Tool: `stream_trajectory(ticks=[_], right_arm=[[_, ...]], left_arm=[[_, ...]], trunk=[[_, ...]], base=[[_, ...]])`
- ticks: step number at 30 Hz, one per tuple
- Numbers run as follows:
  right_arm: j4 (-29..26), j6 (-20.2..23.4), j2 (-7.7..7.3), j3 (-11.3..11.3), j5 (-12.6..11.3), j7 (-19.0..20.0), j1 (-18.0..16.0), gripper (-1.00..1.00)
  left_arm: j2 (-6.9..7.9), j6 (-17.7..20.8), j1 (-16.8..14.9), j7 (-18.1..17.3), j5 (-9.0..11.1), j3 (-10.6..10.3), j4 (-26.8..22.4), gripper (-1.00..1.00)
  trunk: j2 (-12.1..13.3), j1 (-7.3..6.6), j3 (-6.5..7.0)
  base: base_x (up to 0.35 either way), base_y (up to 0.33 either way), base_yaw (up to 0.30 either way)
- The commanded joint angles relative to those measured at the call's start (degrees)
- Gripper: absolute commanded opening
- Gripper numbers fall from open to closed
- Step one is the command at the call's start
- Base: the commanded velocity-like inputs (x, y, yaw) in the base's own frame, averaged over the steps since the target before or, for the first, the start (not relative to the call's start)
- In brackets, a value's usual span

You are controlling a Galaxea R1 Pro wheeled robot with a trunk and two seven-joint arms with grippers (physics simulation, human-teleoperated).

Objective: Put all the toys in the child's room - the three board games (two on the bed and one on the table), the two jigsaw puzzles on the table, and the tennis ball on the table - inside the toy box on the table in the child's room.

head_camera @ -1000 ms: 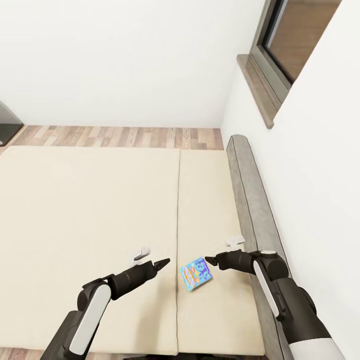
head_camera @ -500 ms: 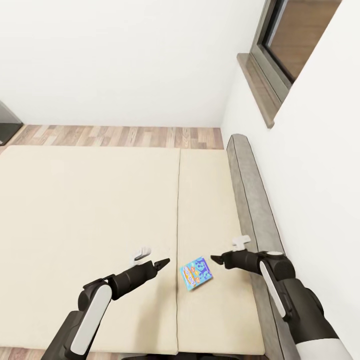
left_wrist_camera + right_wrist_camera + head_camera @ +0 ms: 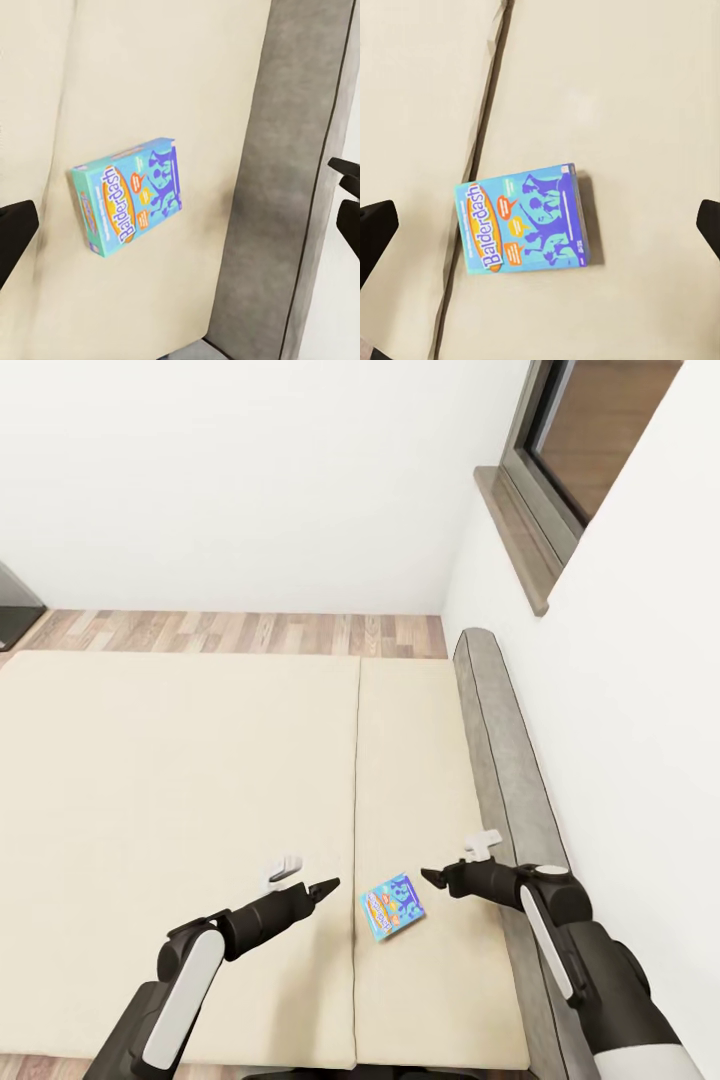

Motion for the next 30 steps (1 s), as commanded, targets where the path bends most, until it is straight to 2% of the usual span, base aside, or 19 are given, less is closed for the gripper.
stream_trajectory(ticks=[1,11,30], right_arm=[[-0.34,0.23,-0.05,0.03,0.07,0.16,0.03,1.0],[-1.89,0.42,0.07,0.07,0.04,0.1,0.39,1.0],[-2.48,0.64,0.17,0.05,0.03,0.06,0.47,1.0]], left_arm=[[-0.06,0.28,-0.05,-0.17,-0.08,0.07,0.11,1.0],[-0.15,-0.21,-0.29,-0.18,-0.09,0.07,1.48,1.0],[-0.22,-1.04,-0.57,-0.19,-0.09,0.13,3.34,1.0]], trunk=[[-0.05,0.01,-0.05],[-0.05,0.01,-0.3],[-0.05,0.01,-1.81]], base=[[0.0,0.0,0.0],[0.0,0.0,0.0],[0.0,0.0,0.0]])
